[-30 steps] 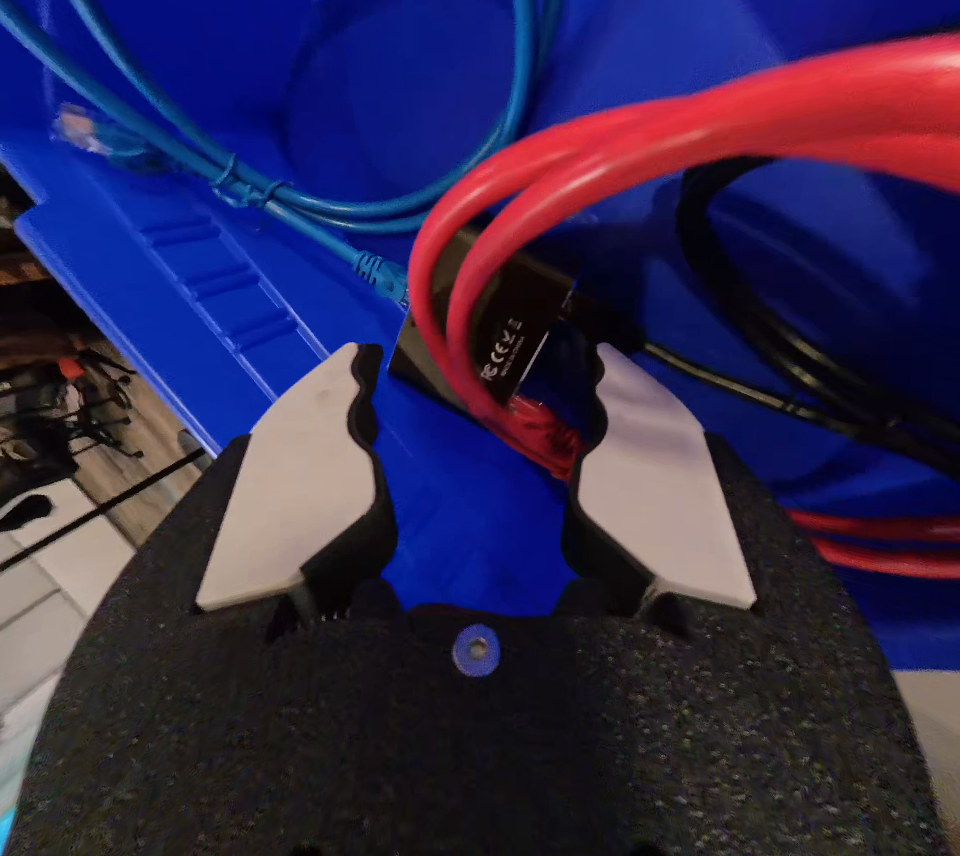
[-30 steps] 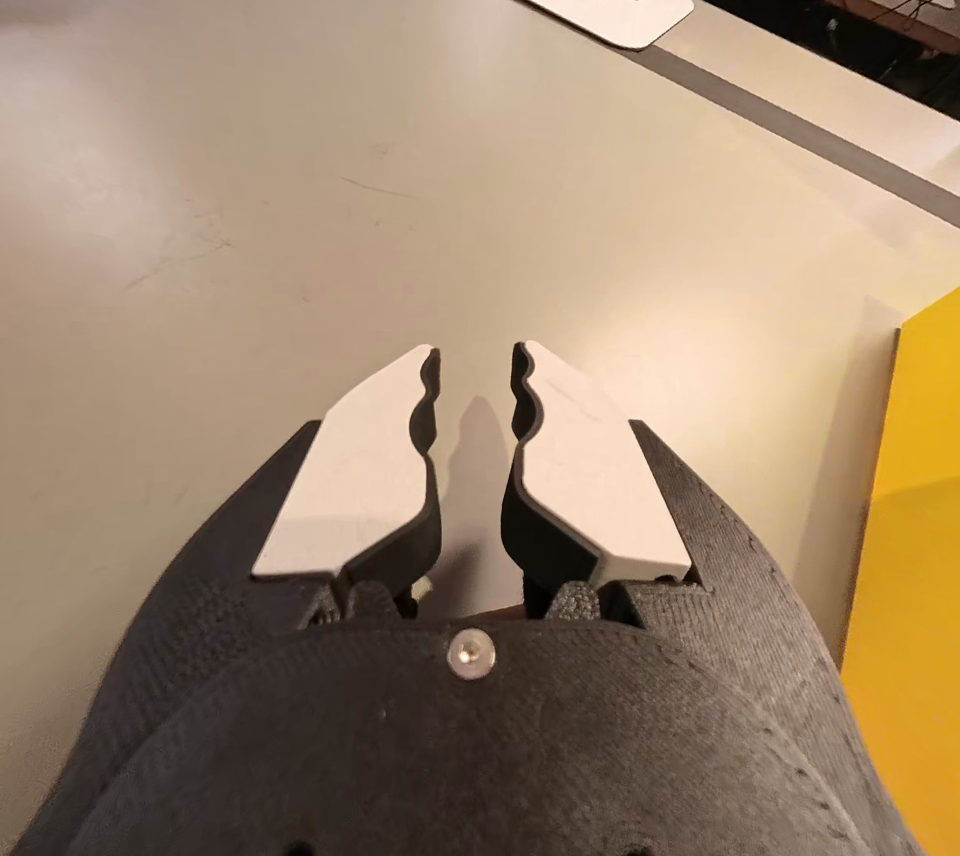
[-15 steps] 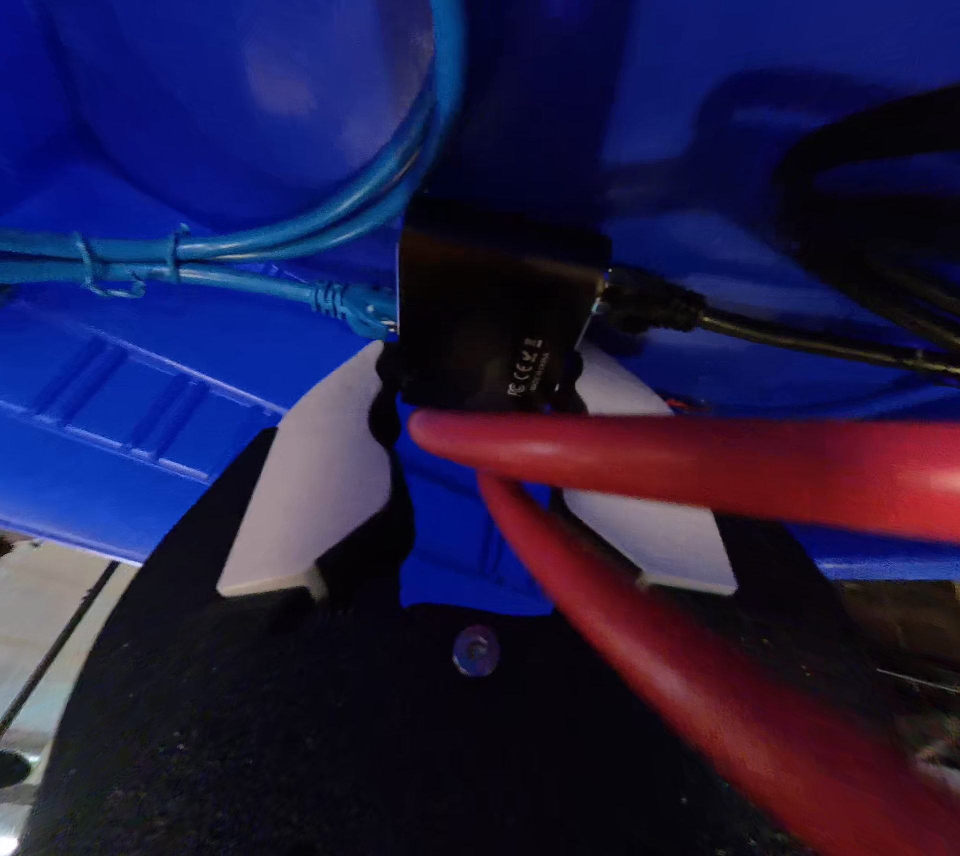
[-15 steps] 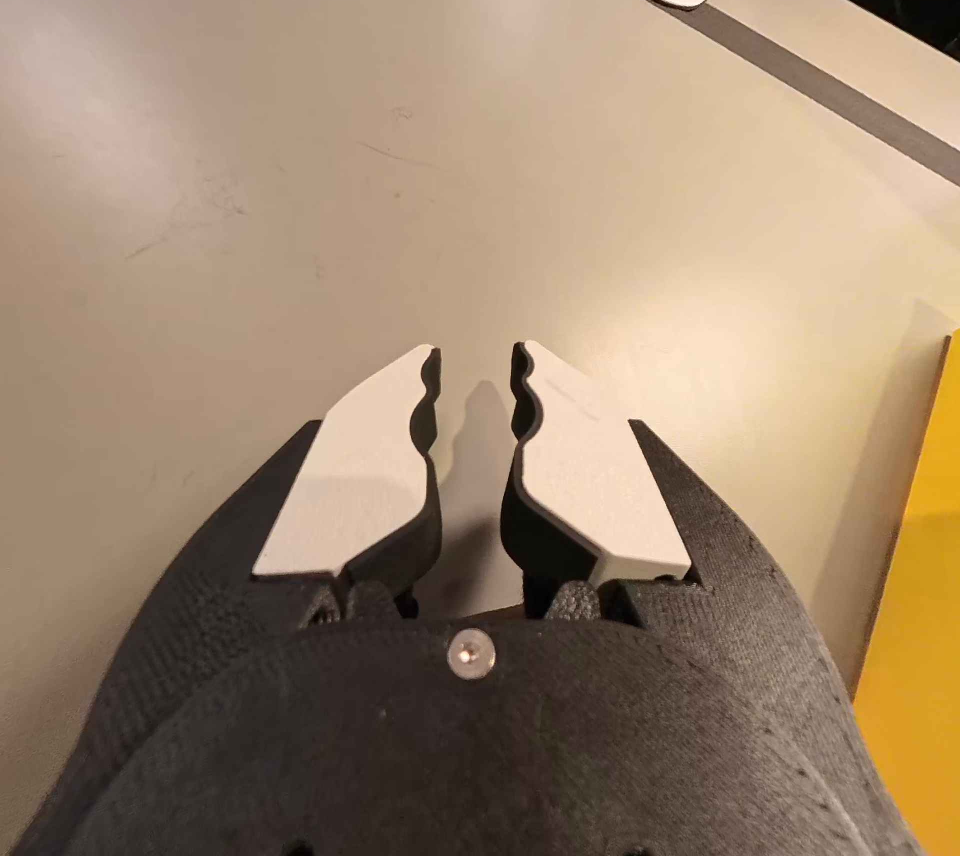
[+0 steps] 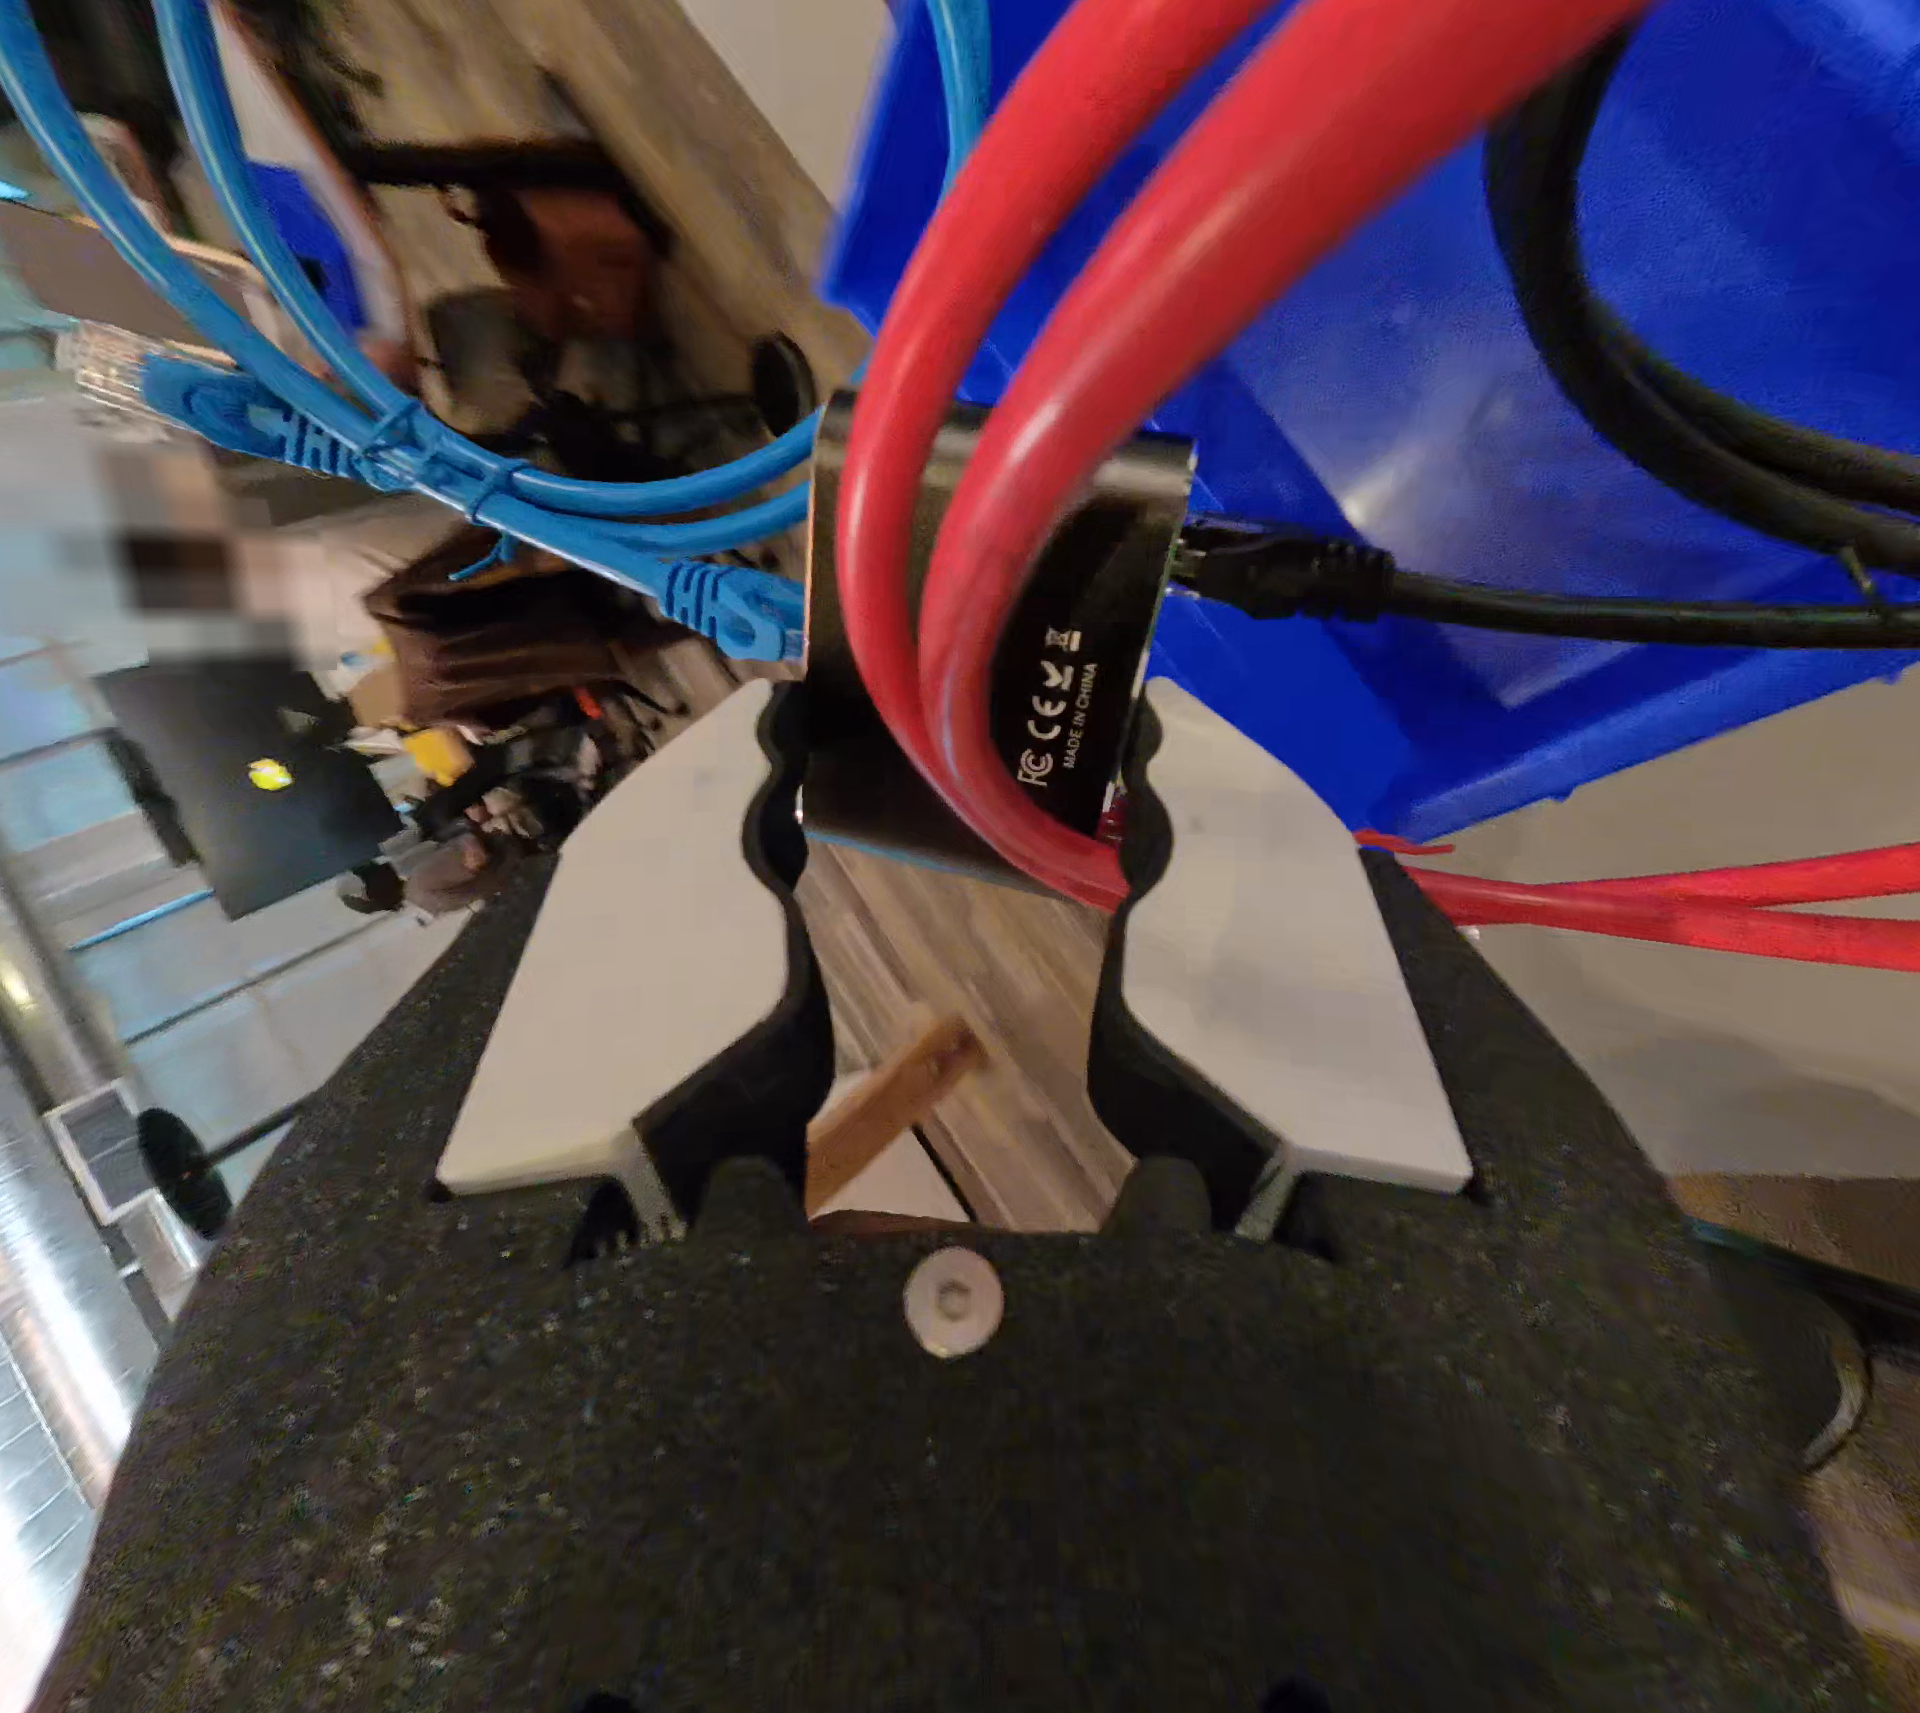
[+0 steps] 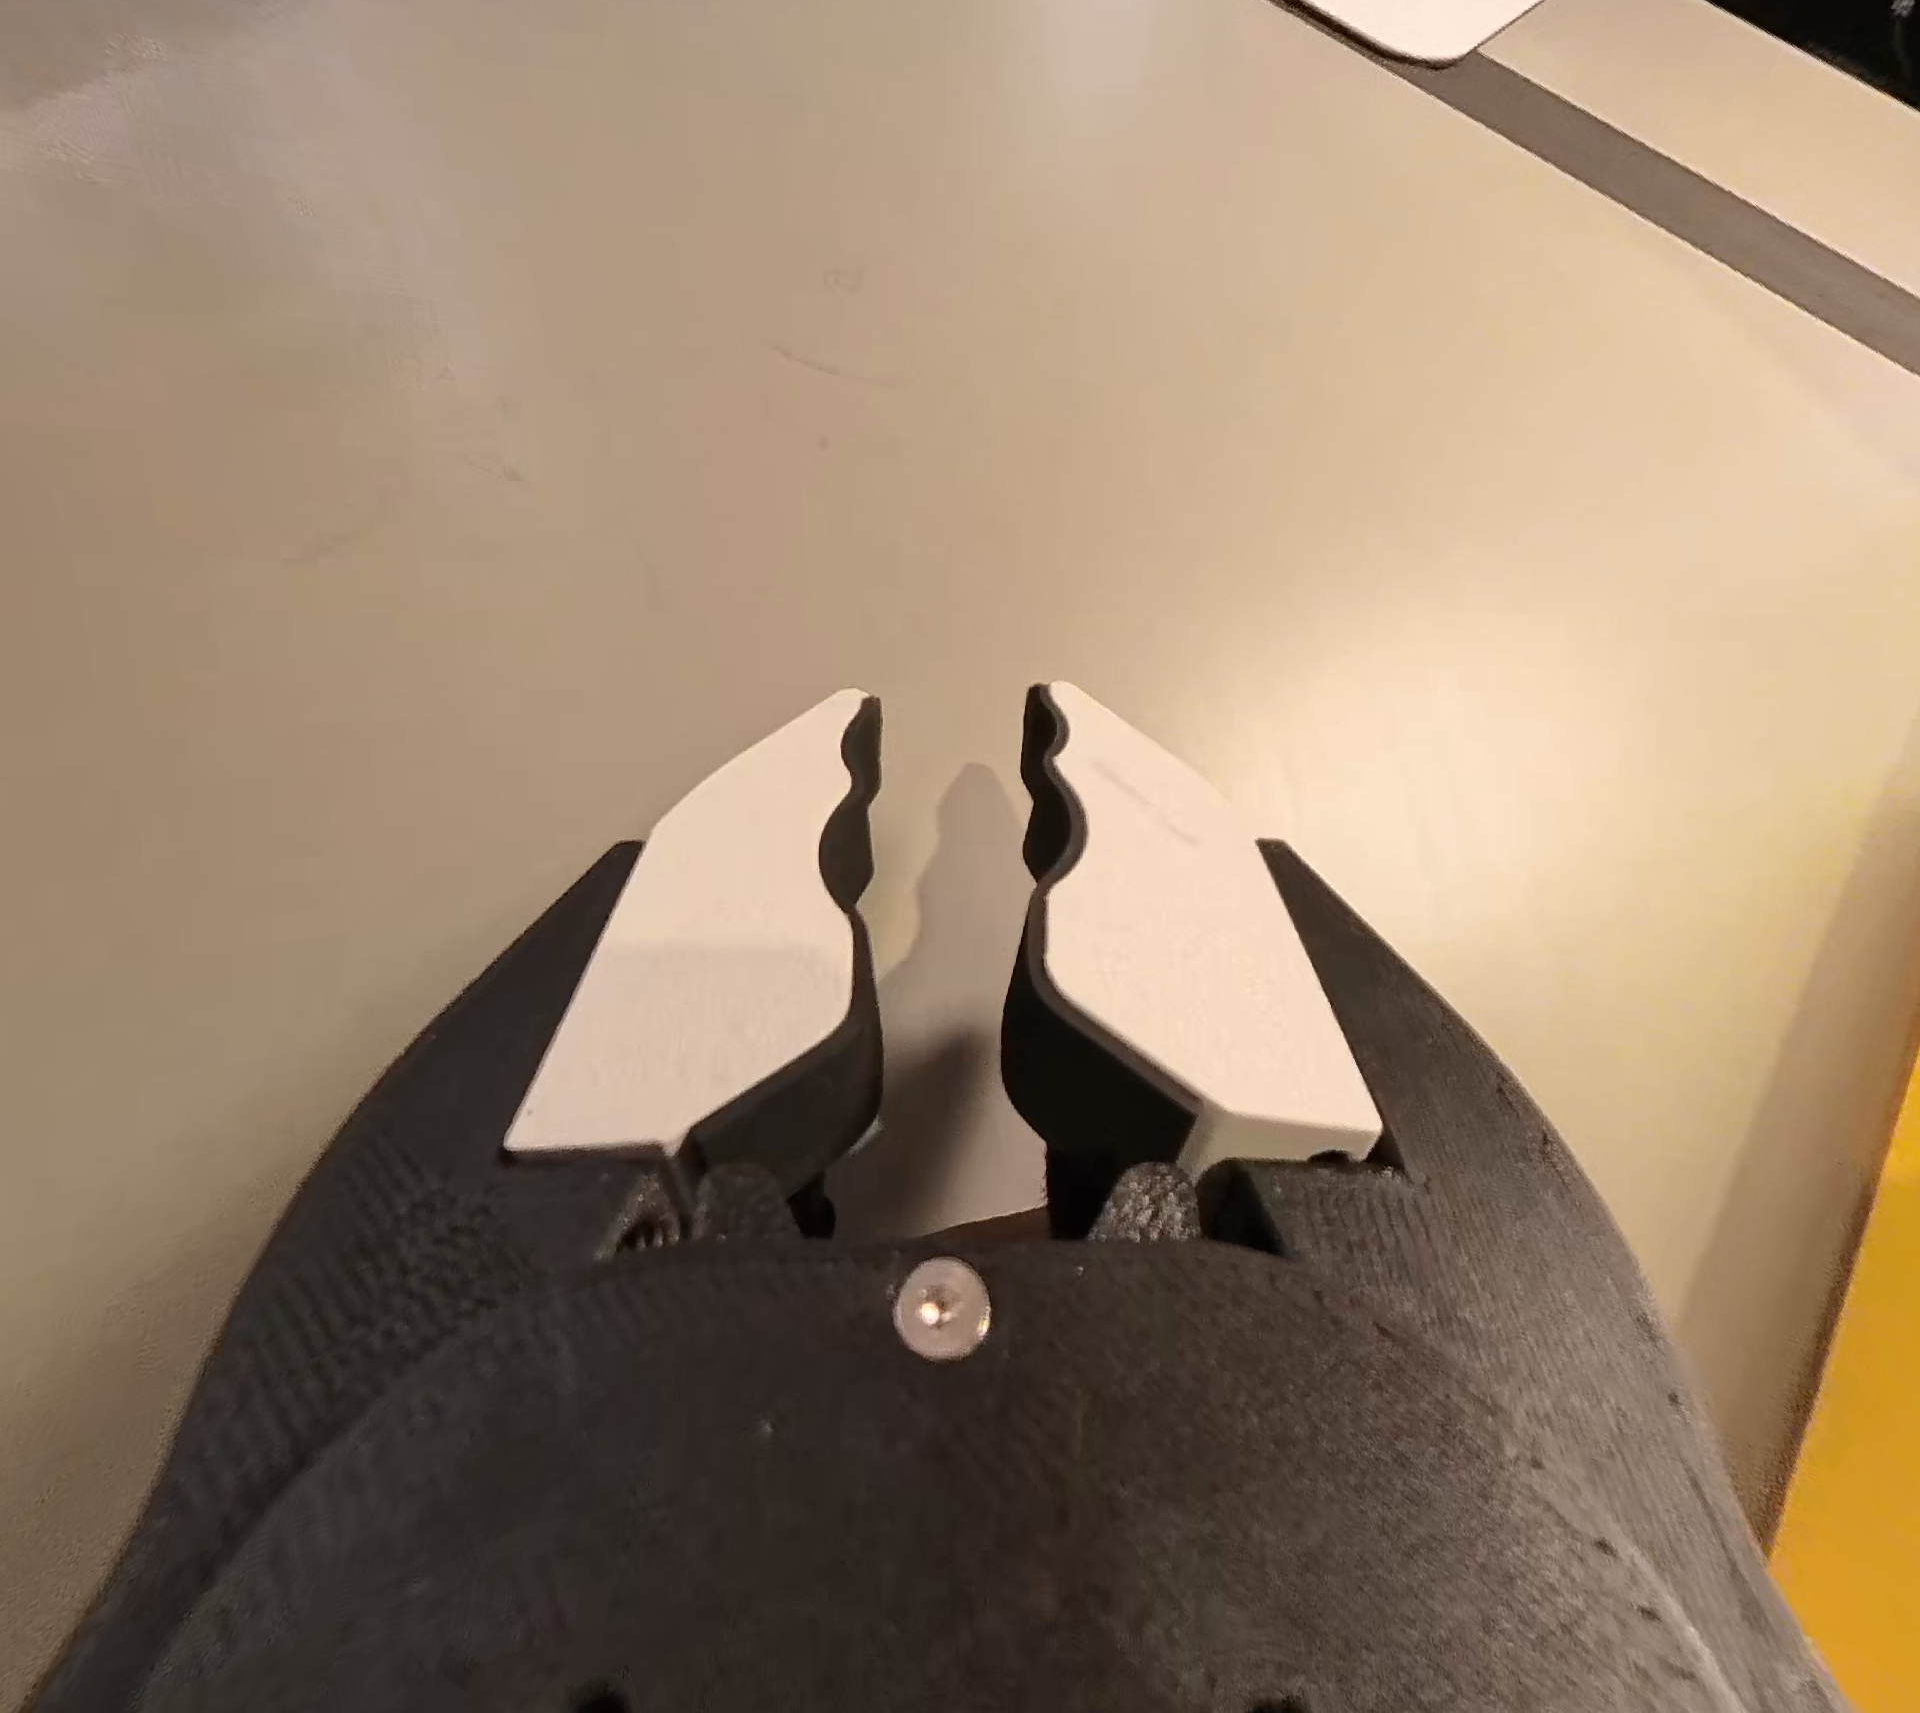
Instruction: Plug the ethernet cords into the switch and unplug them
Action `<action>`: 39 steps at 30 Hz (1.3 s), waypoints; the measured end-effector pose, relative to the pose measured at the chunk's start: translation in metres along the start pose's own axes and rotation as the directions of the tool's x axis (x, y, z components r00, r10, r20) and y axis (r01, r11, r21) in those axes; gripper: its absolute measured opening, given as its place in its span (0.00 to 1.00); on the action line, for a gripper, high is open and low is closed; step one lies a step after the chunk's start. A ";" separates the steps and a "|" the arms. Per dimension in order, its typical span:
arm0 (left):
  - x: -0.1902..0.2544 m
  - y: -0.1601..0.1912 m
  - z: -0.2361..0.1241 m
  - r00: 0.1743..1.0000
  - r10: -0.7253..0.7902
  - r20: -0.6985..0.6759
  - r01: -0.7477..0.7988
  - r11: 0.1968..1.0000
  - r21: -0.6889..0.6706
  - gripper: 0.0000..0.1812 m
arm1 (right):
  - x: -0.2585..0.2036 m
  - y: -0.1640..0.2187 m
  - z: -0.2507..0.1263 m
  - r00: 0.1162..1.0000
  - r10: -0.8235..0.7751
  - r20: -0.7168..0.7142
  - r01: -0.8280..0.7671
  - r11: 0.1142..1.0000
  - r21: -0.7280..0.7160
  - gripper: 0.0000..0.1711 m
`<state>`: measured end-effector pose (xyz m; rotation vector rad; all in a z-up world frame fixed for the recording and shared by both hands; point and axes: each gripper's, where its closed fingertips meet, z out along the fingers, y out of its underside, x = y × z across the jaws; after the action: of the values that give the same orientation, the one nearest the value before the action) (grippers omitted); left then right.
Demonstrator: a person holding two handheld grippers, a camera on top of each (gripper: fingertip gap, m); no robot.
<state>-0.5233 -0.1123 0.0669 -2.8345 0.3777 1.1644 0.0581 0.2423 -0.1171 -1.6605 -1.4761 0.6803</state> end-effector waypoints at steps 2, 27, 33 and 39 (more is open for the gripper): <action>-0.008 -0.026 -0.039 0.999 -0.018 0.049 0.013 0.994 0.108 0.33 | -0.004 -0.005 0.003 1.000 0.005 0.023 -0.005 1.000 0.014 0.16; 0.362 -0.401 -0.087 0.744 0.588 -0.319 -0.059 0.533 0.844 0.32 | -0.013 -0.141 0.103 0.928 -0.362 0.086 0.351 0.929 0.118 0.16; 0.343 -0.385 -0.092 0.761 0.515 -0.394 0.137 0.467 0.874 0.43 | -0.018 -0.125 0.140 0.934 -0.328 0.143 0.316 0.943 0.102 0.18; 0.330 -0.379 -0.075 0.663 0.449 -0.599 0.333 0.540 0.773 0.41 | -0.022 -0.113 0.131 0.946 -0.224 0.236 0.215 0.975 0.060 0.17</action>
<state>-0.1527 0.1766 -0.1262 -2.1525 0.8125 -0.3545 -0.1149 0.2488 -0.0963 -1.3971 -1.7815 0.7986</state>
